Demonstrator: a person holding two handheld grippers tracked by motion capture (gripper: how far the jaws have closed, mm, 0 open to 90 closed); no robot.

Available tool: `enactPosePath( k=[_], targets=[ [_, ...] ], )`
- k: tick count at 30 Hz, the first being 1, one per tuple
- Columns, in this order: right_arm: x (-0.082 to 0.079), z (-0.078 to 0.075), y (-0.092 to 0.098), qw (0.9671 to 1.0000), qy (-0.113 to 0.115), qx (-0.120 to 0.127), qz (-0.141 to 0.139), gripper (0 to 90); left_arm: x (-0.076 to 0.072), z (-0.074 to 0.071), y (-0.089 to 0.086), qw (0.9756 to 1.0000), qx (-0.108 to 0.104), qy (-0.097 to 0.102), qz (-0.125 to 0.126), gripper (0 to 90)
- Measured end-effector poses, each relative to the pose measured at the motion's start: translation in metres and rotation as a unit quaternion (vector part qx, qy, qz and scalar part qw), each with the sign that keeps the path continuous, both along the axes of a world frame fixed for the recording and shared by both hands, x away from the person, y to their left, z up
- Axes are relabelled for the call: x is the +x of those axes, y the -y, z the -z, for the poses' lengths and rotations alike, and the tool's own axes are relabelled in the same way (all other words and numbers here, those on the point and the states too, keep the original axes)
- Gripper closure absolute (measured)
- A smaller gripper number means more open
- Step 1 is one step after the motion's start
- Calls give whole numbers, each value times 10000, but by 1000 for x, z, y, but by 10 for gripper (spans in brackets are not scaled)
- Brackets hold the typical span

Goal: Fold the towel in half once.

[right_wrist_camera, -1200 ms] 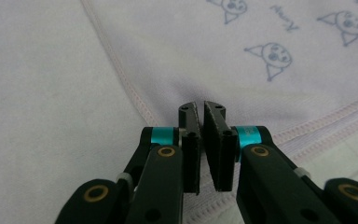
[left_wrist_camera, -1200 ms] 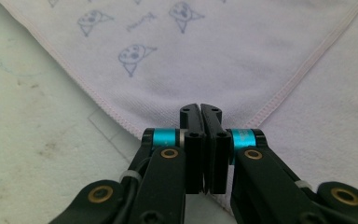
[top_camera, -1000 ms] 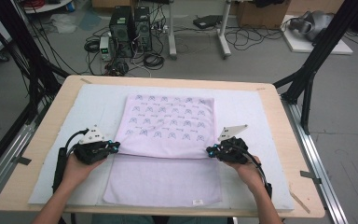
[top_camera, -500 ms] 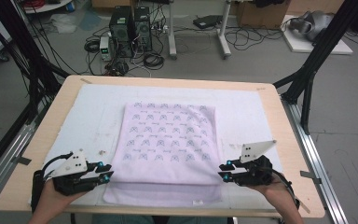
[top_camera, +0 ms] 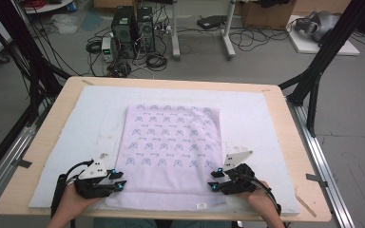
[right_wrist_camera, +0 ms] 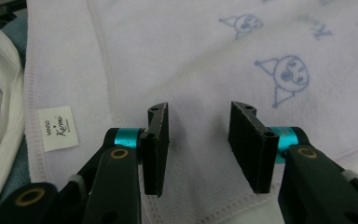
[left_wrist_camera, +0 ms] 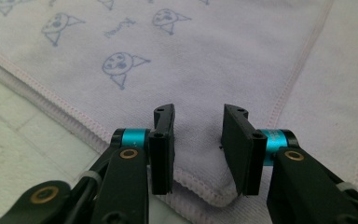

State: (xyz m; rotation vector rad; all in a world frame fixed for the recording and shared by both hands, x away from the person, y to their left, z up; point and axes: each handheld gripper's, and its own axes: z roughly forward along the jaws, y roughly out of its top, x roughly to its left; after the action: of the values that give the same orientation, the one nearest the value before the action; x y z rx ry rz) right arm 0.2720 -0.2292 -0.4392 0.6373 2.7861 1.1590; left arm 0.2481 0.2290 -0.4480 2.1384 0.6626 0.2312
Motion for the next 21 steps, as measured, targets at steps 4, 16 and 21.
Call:
enactPosePath(
  k=[4, 16, 21],
  targets=[
    [-1, 1, 2, 9998, 47, 79, 196, 730, -4, 0, 2, 9997, 106, 202, -7, 813],
    [-10, -32, 9, 9988, 401, 234, 143, 868, -13, -37, -8, 9992, 1, 360, -163, 883],
    [-27, -58, 11, 9973, 650, 347, -61, 868, -36, -54, -11, 9989, 41, 470, 25, 882]
  ],
)
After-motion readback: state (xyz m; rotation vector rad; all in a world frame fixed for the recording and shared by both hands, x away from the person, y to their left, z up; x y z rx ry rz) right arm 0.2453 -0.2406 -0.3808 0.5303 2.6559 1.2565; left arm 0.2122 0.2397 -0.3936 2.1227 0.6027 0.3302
